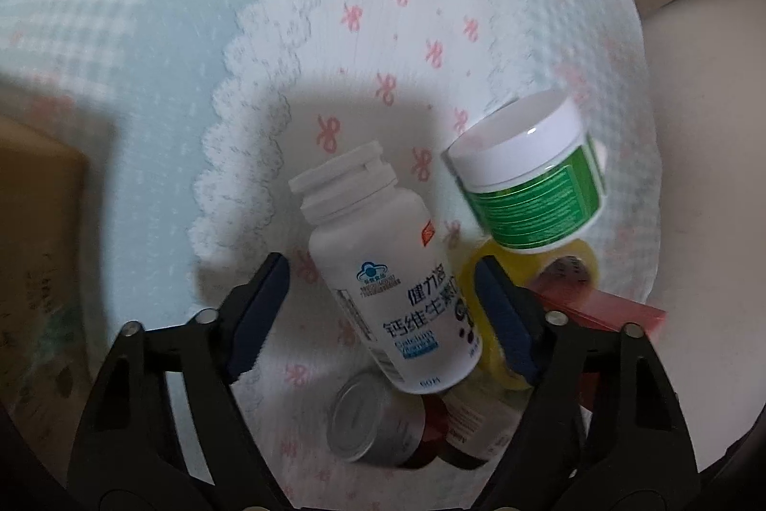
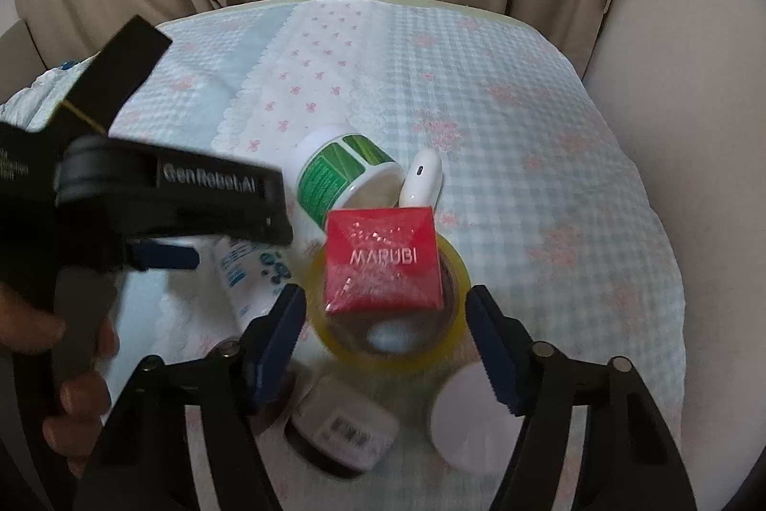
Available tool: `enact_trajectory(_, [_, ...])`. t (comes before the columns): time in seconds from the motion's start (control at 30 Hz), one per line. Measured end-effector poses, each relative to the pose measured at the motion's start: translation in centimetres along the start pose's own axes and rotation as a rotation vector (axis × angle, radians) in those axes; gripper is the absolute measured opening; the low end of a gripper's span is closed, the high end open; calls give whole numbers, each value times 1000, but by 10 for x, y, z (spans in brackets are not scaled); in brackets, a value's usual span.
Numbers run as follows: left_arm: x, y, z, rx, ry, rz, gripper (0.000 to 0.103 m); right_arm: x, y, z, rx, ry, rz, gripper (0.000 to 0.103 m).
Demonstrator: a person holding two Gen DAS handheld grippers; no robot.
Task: Organize rigid objects
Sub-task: 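Close the left tool on the white bottle while the right tool grips the red MARUBI box, then lift the white bottle with the left tool while the right tool lifts the MARUBI box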
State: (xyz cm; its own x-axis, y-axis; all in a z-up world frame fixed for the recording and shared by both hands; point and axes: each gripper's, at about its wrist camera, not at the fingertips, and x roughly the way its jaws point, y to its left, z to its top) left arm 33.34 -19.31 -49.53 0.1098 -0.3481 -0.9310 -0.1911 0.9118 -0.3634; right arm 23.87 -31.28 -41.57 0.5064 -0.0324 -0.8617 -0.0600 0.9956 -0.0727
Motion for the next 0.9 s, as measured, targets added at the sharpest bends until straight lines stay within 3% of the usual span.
enact_trajectory(0.17, [8,-1,-1,-30,12,22,74,12,1,3,6,1,-5,55])
enact_trajectory(0.3, [14,-11,2,-25,17,20,58,17,-1,3,14,17,13,39])
enact_trajectory(0.63, [9,-9,-1,-23,6,14,55,16,-2,5,42,24,24,38])
enact_trajectory(0.9, [-30,3,-2,-2,-45,-28,50,0,-4,10,42,-9,24,38])
